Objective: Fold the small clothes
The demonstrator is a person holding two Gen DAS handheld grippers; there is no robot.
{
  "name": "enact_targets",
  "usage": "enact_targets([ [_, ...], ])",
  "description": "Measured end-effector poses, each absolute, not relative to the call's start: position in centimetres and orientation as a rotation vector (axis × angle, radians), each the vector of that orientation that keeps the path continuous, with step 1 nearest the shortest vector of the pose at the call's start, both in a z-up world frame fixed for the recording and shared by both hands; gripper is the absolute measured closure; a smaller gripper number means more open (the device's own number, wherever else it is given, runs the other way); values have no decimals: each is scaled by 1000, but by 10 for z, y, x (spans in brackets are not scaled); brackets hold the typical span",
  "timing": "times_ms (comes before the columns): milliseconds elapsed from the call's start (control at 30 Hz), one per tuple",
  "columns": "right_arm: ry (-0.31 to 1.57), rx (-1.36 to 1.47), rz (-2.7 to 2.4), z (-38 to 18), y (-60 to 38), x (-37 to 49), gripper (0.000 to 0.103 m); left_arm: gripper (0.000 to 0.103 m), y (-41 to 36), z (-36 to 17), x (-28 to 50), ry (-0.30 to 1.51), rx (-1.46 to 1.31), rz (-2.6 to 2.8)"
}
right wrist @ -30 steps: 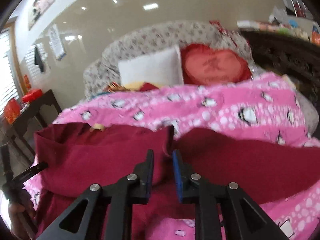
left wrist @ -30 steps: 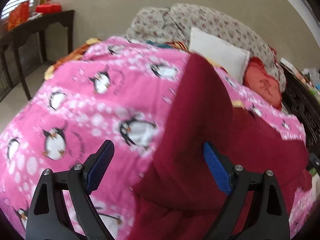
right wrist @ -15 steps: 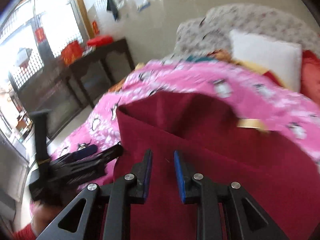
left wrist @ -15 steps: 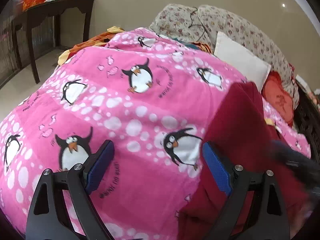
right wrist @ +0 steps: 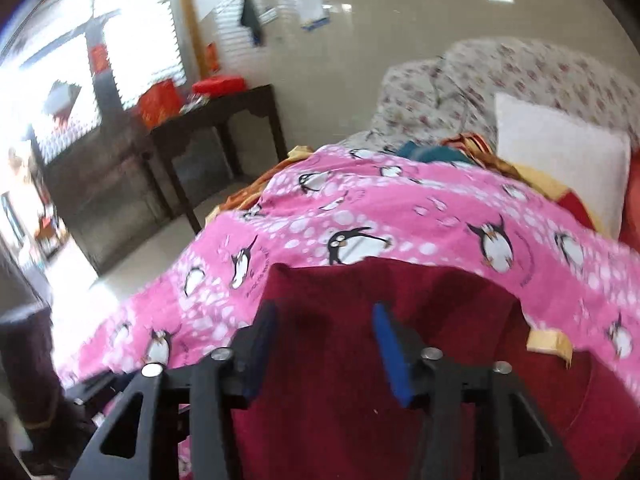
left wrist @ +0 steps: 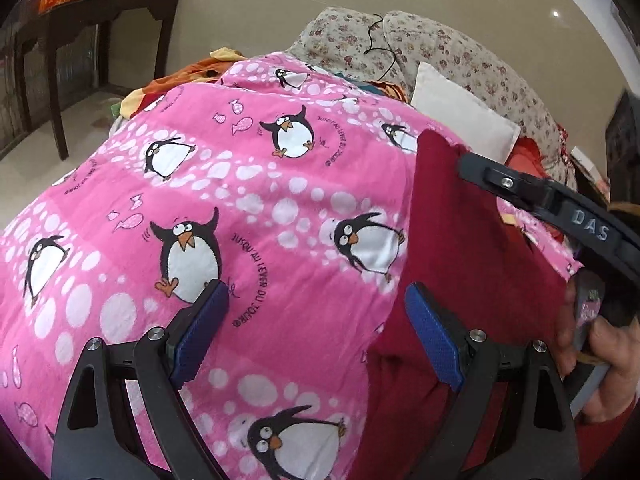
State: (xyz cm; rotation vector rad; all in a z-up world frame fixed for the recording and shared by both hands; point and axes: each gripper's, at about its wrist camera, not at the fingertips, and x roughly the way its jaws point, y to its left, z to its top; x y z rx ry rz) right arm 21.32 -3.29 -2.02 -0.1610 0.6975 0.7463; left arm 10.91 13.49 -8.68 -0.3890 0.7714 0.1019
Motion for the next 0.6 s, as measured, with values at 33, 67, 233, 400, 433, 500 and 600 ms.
enact_targets([
  [33,702,-224,732,-25,-20,216,55,13,136,-87,110,771,-386,103],
  [67,706,-266,719,-29,-14,216,67,13,137,-86,109,766,-384,108],
  [233,655,-282,699,-26,-6,221,100,13,151,-86,107,743,-432,116],
  [400,696,-230,623,-42,2,247,103,13,160,-79,100,692,-458,152],
  [433,690,-219,629,-40,0,244,103,13,163,-79,99,683,-464,158],
  [500,716,-169,652,-29,-13,234,103,13,167,-77,98,669,-493,146],
  [600,747,-96,650,-10,-58,200,102,13,166,-73,96,643,-511,108],
])
